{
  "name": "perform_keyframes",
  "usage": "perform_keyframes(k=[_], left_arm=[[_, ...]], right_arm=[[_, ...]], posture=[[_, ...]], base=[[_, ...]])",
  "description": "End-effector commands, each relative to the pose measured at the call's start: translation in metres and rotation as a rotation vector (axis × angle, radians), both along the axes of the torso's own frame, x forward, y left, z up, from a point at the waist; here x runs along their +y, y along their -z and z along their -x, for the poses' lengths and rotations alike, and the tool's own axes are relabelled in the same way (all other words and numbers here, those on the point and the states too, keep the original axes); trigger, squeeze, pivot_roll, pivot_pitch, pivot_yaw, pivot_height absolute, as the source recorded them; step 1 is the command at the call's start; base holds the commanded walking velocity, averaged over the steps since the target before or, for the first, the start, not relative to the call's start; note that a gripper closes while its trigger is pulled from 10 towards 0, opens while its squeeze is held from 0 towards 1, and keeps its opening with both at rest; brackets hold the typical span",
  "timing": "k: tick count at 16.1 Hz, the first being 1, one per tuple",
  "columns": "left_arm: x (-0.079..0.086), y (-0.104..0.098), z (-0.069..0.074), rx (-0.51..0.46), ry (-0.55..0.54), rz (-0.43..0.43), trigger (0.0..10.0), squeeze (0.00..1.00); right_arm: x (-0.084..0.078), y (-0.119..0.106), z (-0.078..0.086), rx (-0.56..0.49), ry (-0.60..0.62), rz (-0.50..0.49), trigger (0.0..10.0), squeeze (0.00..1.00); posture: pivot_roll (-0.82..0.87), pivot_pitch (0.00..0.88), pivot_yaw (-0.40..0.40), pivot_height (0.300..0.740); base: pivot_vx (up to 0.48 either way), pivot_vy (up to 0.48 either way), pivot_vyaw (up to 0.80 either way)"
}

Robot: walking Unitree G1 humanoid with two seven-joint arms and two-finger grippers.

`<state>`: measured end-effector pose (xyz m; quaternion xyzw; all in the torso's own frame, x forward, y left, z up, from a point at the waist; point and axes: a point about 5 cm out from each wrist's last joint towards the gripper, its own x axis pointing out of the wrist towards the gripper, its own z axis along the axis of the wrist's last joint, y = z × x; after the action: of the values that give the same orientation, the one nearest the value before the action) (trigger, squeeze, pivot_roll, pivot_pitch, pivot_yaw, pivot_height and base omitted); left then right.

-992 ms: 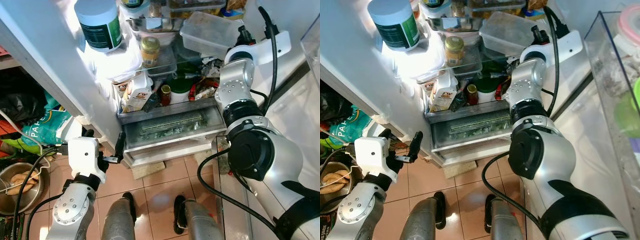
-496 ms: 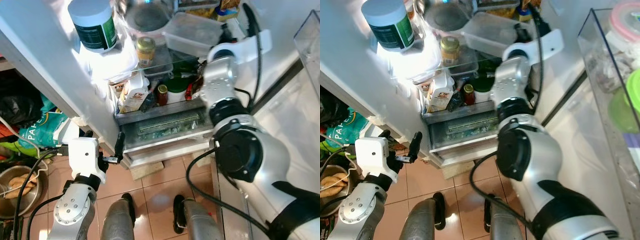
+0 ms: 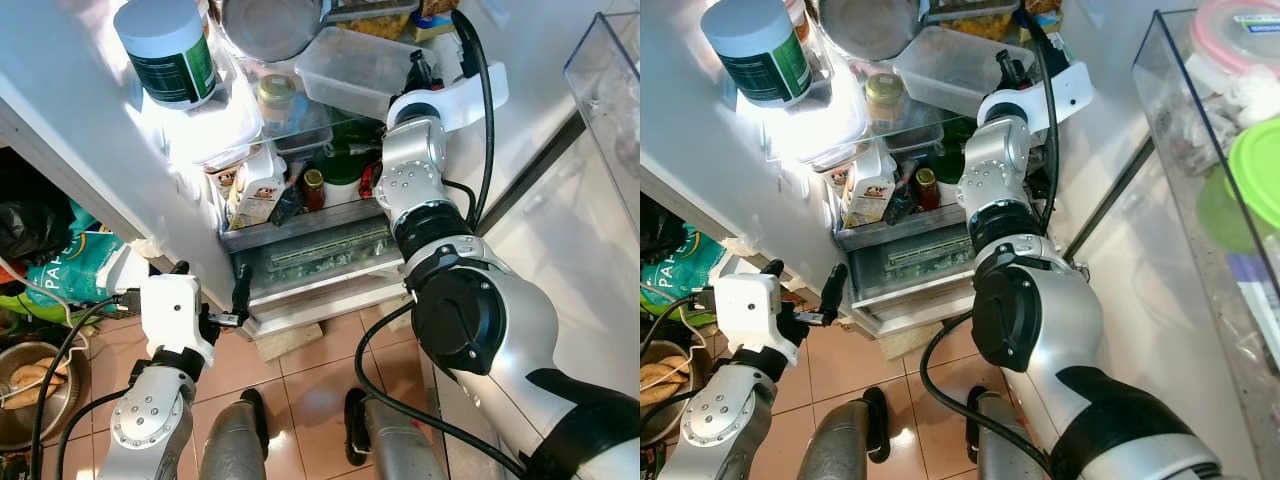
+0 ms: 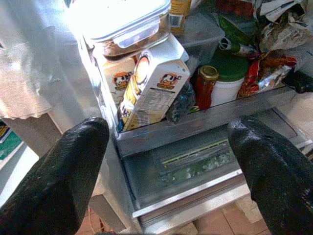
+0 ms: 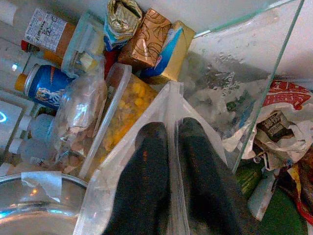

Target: Restocking fridge

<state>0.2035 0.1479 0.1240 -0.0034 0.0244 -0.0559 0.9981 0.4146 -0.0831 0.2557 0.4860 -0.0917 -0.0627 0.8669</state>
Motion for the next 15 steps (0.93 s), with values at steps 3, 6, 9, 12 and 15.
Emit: perform_keyframes(k=[3, 6, 9, 12, 15], left_arm=[[0.003, 0.006, 0.003, 0.032, -0.019, -0.013, 10.0, 0.00], [0.003, 0.005, 0.003, 0.031, -0.021, -0.016, 10.0, 0.00], [0.003, 0.006, 0.003, 0.031, -0.021, -0.017, 10.0, 0.00], [0.003, 0.006, 0.002, 0.030, -0.021, -0.019, 10.0, 0.00], [0.004, 0.006, 0.002, 0.028, -0.023, -0.021, 10.0, 0.00]], right_arm=[[0.019, -0.002, 0.002, -0.006, -0.080, 0.026, 10.0, 0.88], [0.019, -0.001, 0.002, -0.002, -0.080, 0.029, 10.0, 0.87], [0.018, -0.001, 0.001, -0.005, -0.079, 0.032, 10.0, 0.86], [0.015, -0.002, 0.001, -0.010, -0.075, 0.033, 10.0, 0.87], [0.010, -0.004, 0.000, -0.025, -0.061, 0.058, 10.0, 0.87]], posture=[[0.28, 0.275, 0.022, 0.740], [0.28, 0.273, 0.022, 0.740], [0.27, 0.270, 0.022, 0.740], [0.27, 0.268, 0.021, 0.740], [0.27, 0.263, 0.020, 0.740]], base=[[0.000, 0.000, 0.00], [0.000, 0.000, 0.00], [0.000, 0.000, 0.00], [0.000, 0.000, 0.00], [0.000, 0.000, 0.00]])
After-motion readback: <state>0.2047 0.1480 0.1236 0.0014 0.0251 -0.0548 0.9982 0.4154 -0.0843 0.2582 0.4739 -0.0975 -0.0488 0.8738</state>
